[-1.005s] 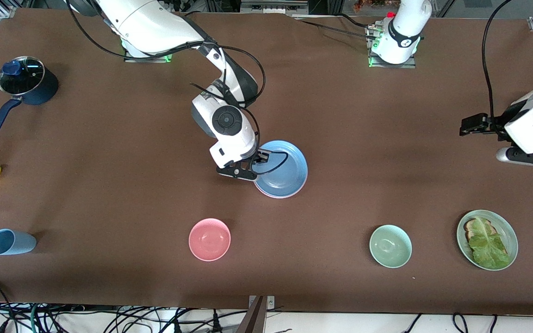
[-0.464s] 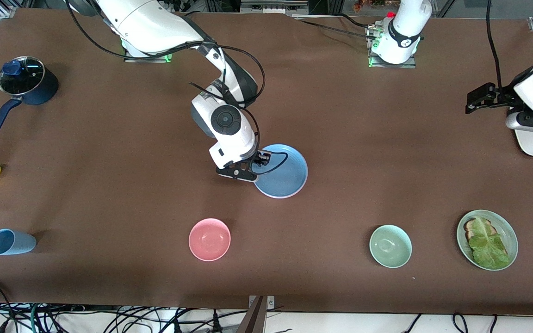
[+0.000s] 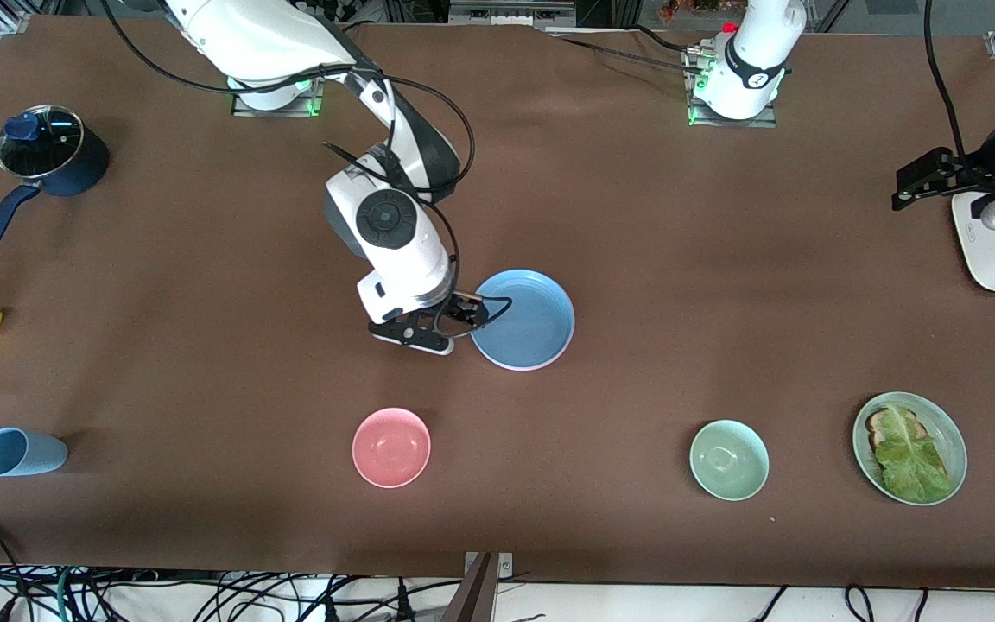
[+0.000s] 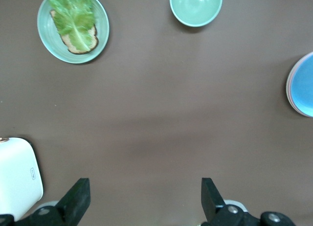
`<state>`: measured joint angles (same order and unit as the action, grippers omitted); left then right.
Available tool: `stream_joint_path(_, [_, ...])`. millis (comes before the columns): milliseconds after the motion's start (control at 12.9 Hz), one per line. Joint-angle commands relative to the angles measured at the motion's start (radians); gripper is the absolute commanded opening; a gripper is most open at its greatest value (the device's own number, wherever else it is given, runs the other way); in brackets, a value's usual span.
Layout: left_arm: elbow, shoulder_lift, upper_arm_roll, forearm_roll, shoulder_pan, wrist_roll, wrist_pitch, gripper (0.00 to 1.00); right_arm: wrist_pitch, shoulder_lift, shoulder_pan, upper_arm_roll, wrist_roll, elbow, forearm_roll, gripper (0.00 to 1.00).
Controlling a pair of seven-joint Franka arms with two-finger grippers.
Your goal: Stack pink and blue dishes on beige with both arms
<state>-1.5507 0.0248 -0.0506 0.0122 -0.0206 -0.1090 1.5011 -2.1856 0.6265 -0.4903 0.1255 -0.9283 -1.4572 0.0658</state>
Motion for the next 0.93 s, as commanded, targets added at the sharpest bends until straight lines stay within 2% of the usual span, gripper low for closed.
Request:
stream_joint_path(0, [-0.068,-0.039,-0.022,0.015,-0.03,-0.017,0.068,1.0,0.104,-0.097,0.015,-0.093,0.131,-0.019,-0.003,1.0])
stream_joint_path(232, [-0.063,-0.033,-0.018,0.014,-0.03,-0.023,0.064,1.0,0.26,-0.126,0.116,-0.127,0.371,0.05,-0.089,1.0])
stream_joint_path(386, [-0.063,-0.033,-0.017,0.014,-0.03,-0.023,0.06,1.0,0.355,-0.197,0.166,-0.142,0.491,0.052,-0.093,1.0])
stream_joint_path(541, [-0.062,-0.033,-0.017,0.014,-0.025,-0.023,0.059,1.0,0.464,-0.263,0.168,-0.22,0.567,0.05,-0.093,1.0])
stream_joint_path(695, [-0.058,-0.033,-0.017,0.014,-0.024,-0.023,0.059,1.0,0.545,-0.335,0.167,-0.28,0.73,0.047,-0.095,1.0])
stream_joint_path(850, [-0.058,-0.033,-0.017,0.014,-0.025,-0.023,0.059,1.0,0.608,-0.392,0.167,-0.332,0.805,0.044,-0.095,1.0])
